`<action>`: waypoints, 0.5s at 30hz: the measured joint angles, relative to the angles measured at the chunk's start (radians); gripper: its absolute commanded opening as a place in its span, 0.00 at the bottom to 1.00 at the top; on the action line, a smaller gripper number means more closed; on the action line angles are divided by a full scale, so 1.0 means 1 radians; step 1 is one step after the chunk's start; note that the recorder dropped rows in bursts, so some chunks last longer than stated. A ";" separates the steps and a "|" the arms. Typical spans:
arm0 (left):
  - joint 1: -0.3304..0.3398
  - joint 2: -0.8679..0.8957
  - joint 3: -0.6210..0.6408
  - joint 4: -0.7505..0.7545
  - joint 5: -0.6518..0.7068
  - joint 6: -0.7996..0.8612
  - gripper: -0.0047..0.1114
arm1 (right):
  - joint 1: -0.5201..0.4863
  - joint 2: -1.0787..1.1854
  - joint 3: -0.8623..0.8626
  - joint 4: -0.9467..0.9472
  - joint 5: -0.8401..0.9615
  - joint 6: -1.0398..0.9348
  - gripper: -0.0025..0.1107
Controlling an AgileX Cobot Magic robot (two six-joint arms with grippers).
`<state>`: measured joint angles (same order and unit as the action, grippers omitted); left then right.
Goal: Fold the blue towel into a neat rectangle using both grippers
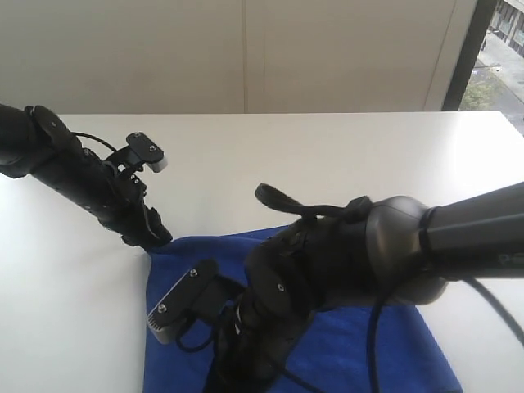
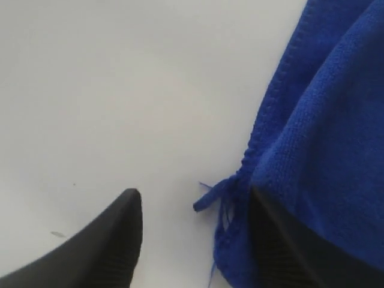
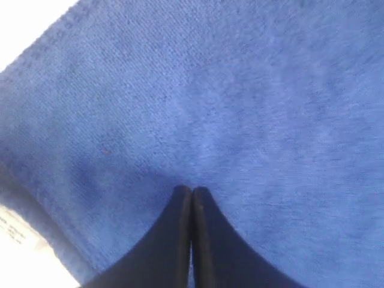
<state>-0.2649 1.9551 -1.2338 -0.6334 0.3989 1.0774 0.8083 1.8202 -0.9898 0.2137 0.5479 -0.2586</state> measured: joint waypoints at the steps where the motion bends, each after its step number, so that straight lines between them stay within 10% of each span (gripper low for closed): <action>1: 0.000 -0.010 0.000 0.000 0.002 0.000 0.54 | -0.005 -0.018 -0.007 -0.030 0.010 0.018 0.02; 7: 0.000 -0.122 -0.032 -0.018 0.066 0.000 0.45 | -0.102 -0.187 -0.092 -0.370 0.115 0.245 0.02; 15: -0.054 -0.211 -0.030 -0.260 0.429 0.093 0.04 | -0.318 -0.283 -0.115 -0.547 0.204 0.338 0.02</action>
<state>-0.3192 1.7440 -1.2639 -0.8935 0.8279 1.1709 0.4904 1.5369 -1.1045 -0.3332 0.7520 0.0796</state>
